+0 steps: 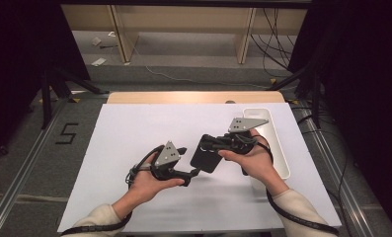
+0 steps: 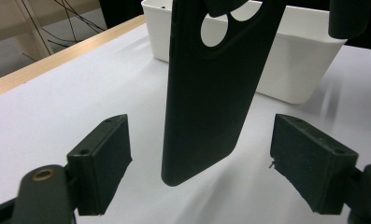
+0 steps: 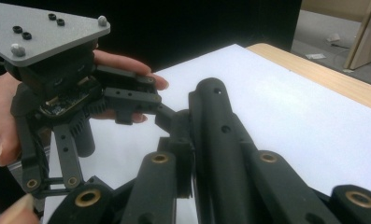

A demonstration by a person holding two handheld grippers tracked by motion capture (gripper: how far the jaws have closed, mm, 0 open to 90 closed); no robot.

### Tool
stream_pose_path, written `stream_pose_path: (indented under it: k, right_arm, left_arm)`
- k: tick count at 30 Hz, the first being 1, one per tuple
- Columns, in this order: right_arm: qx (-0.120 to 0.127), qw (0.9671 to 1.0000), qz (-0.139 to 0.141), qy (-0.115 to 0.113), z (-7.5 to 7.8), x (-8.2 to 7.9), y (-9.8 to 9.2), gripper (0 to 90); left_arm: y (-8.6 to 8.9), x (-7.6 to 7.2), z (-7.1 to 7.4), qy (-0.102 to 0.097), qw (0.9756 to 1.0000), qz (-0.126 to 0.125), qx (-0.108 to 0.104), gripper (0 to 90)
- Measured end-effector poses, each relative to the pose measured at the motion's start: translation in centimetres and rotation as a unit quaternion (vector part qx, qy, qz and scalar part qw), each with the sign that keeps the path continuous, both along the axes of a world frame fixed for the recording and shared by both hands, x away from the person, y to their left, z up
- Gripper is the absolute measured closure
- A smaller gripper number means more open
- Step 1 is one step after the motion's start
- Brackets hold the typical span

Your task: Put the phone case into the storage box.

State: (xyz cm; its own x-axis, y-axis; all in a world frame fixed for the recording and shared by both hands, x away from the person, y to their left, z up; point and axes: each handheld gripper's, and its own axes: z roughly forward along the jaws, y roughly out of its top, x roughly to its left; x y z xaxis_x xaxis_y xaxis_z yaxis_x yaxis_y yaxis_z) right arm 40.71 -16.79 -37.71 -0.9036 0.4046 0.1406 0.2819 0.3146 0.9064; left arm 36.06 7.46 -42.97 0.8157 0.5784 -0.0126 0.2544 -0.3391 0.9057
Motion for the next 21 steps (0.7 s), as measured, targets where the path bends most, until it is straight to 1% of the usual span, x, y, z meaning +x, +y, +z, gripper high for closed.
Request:
stream_pose_path:
  k: [13,21]
  right_arm:
    - [-0.009,0.9995,0.031,0.000,0.29,-0.18,0.22,78.4]
    - [-0.012,0.9988,0.047,0.003,0.43,-0.34,0.46,78.4]
  left_arm:
    - [-0.23,0.01,-0.01,0.000,0.9998,-0.017,0.003,21.8]
    - [-0.39,0.09,-0.16,0.004,0.9995,-0.031,0.008,25.3]
